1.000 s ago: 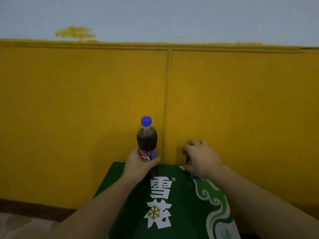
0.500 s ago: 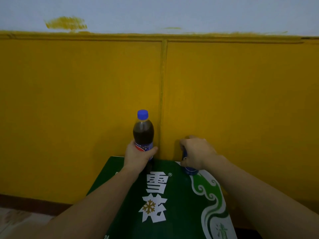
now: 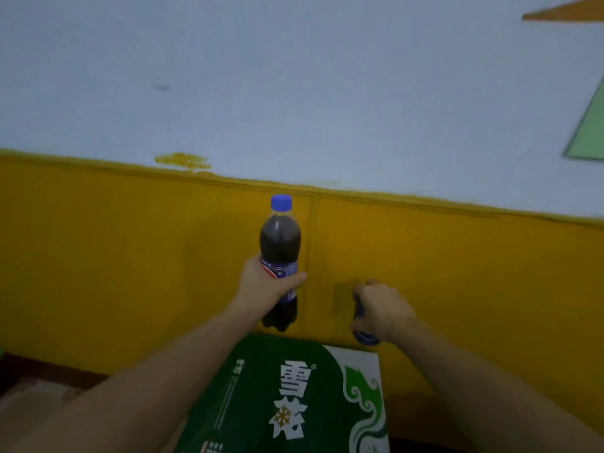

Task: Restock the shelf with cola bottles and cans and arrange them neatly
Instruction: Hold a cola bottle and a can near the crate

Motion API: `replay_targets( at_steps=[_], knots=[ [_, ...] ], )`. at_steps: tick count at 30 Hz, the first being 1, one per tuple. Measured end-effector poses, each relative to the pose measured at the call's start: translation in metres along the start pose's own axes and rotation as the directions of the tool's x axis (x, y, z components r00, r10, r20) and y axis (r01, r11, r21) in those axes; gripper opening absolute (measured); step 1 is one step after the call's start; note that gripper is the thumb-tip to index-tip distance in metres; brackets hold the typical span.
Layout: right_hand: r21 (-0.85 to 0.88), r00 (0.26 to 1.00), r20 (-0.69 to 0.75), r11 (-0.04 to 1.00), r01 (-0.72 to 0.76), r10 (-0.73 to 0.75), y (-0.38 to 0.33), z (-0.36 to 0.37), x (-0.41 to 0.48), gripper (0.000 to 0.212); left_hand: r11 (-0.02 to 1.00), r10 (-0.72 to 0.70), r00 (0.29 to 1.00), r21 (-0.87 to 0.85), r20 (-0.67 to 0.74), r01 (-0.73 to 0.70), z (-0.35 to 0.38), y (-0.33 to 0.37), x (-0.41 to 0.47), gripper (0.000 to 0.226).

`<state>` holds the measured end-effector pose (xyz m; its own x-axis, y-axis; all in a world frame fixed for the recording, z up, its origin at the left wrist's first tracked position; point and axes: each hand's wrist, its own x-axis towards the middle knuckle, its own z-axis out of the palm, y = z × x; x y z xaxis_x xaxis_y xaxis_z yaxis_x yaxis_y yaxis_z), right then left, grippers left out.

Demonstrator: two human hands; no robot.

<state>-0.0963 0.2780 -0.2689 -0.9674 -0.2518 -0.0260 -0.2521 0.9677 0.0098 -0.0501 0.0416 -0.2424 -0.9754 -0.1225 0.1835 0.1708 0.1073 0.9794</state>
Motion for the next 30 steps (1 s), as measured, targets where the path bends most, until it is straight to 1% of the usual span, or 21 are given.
replay_targets(
  at_steps=[3, 5, 8, 10, 12, 14, 17, 22, 25, 27, 30],
  knots=[
    [0.014, 0.998, -0.068, 1.000, -0.004, 0.005, 0.011, -0.109, -0.013, 0.050, 0.999, 0.005, 0.996, -0.047, 0.091, 0.000, -0.004, 0.111, -0.011, 0.054],
    [0.050, 0.993, -0.117, 0.999, -0.017, 0.023, 0.018, -0.183, -0.025, 0.050, 0.997, 0.012, 0.989, -0.071, 0.146, -0.002, -0.004, 0.181, -0.021, 0.060],
    [0.098, 0.990, -0.143, 0.995, -0.007, 0.021, 0.032, -0.286, -0.046, 0.051, 0.993, 0.028, 0.952, -0.115, 0.303, 0.007, -0.006, 0.281, -0.025, 0.067],
    [0.111, 0.987, -0.162, 0.994, 0.004, 0.014, 0.041, -0.342, -0.064, 0.052, 0.984, 0.038, 0.912, -0.177, 0.408, 0.038, -0.003, 0.342, -0.025, 0.064],
    [0.102, 0.983, -0.186, 0.995, 0.021, -0.002, 0.049, -0.390, -0.080, 0.054, 0.972, 0.044, 0.892, -0.226, 0.450, 0.066, 0.002, 0.395, -0.025, 0.064],
    [0.104, 0.979, -0.202, 0.994, 0.025, -0.003, 0.058, -0.427, -0.095, 0.056, 0.966, 0.078, 0.874, -0.253, 0.479, 0.052, 0.011, 0.433, -0.027, 0.073],
    [0.090, 0.975, -0.222, 0.996, 0.027, -0.007, 0.077, -0.462, -0.112, 0.059, 0.961, 0.142, 0.855, -0.276, 0.499, 0.001, 0.024, 0.465, -0.028, 0.081],
    [0.082, 0.969, -0.246, 0.997, -0.008, 0.028, 0.107, -0.491, -0.147, 0.058, 0.932, 0.208, 0.812, -0.362, 0.546, 0.005, 0.046, 0.492, -0.032, 0.081],
    [0.089, 0.951, -0.300, 0.995, -0.048, 0.072, 0.120, -0.504, -0.177, 0.059, 0.925, 0.251, 0.775, -0.381, 0.580, -0.014, 0.058, 0.504, -0.036, 0.082],
    [0.100, 0.944, -0.312, 0.992, -0.081, 0.108, 0.125, -0.512, -0.206, 0.058, 0.909, 0.281, 0.735, -0.416, 0.617, 0.001, 0.067, 0.511, -0.041, 0.081],
    [0.069, 0.935, -0.308, 0.984, -0.164, 0.177, 0.129, -0.519, -0.263, 0.057, 0.889, 0.324, 0.646, -0.455, 0.691, 0.041, 0.089, 0.519, -0.053, 0.079]
  ],
)
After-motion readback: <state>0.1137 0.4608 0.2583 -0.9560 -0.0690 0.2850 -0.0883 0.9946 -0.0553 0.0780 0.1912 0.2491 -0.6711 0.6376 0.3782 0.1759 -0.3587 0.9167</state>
